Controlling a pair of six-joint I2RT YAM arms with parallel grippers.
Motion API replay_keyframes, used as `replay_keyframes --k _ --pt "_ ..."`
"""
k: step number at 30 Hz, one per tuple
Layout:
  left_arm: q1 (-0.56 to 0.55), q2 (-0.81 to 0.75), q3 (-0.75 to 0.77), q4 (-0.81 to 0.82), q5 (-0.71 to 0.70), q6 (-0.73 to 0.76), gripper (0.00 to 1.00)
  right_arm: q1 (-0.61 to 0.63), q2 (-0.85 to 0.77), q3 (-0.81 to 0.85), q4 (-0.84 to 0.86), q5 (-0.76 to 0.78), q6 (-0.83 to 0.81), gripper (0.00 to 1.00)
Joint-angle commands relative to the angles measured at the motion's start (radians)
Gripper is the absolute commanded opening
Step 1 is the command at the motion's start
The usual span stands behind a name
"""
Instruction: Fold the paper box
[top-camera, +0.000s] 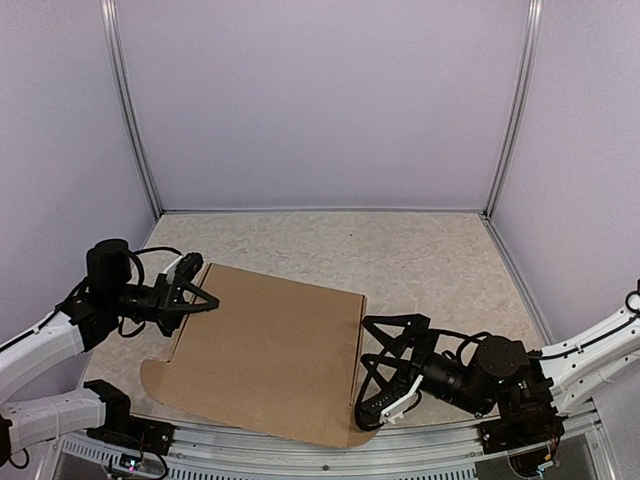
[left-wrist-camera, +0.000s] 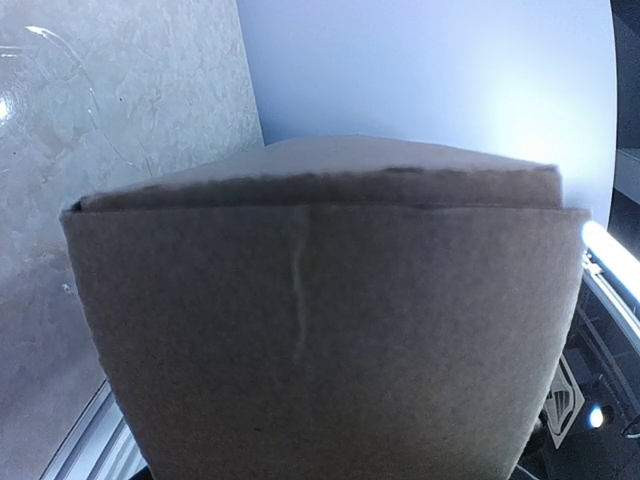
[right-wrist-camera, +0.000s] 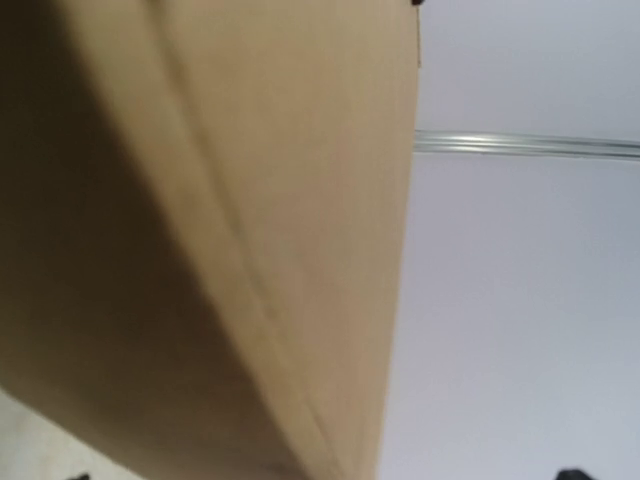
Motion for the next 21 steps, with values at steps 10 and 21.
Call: replay_keyframes --k 10,21 --pt "-0.038 0.008 0.061 -0.099 0.014 0.103 0.00 0.011 0.069 -0.049 0.117 -0.075 0.186 1.00" --pt "-0.046 0.038 0.066 -0.110 0.009 0.118 0.00 0.012 0.193 -0.081 0.361 -0.109 0.158 0.94"
